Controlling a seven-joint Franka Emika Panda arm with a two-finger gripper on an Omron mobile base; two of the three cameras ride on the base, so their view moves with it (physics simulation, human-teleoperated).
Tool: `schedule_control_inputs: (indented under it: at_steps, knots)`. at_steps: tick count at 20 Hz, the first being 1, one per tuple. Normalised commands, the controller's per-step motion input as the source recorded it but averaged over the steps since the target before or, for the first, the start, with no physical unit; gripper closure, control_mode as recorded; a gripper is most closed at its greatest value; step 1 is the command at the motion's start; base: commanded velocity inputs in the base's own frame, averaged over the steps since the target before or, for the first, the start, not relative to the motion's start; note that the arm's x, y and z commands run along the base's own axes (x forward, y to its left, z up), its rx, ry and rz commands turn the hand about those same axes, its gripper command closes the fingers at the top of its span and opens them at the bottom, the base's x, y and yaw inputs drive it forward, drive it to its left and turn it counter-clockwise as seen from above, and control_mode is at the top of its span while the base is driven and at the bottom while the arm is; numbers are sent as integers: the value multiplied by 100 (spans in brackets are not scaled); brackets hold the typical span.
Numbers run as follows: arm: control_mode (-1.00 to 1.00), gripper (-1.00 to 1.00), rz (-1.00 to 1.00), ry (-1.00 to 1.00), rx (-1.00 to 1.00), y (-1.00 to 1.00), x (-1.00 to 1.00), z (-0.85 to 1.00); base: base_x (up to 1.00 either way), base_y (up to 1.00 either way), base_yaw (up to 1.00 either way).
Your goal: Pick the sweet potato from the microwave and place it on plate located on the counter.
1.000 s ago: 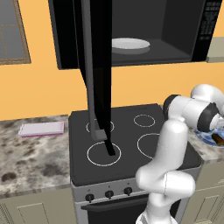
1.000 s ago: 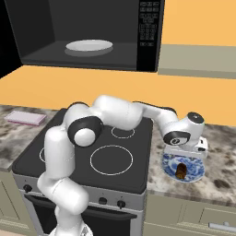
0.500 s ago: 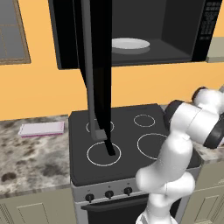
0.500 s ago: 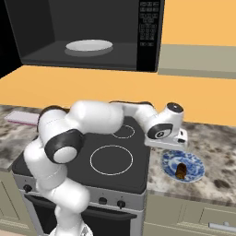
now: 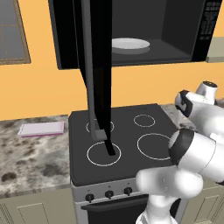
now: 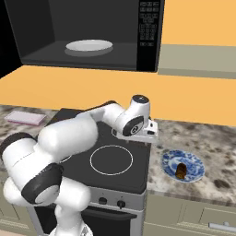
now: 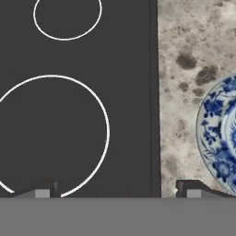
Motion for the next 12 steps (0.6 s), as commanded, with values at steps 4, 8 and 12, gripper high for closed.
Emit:
schedule_control_inputs:
  at_steps: [4, 8, 12]
  knots:
    - [-100, -100, 0, 0, 0, 91, -15, 36, 0, 0, 0]
    - [-100, -100, 0, -1, 0, 93, -25, 42, 0, 0, 0]
    - [-100, -100, 0, -1, 0, 88, -25, 57, 0, 0, 0]
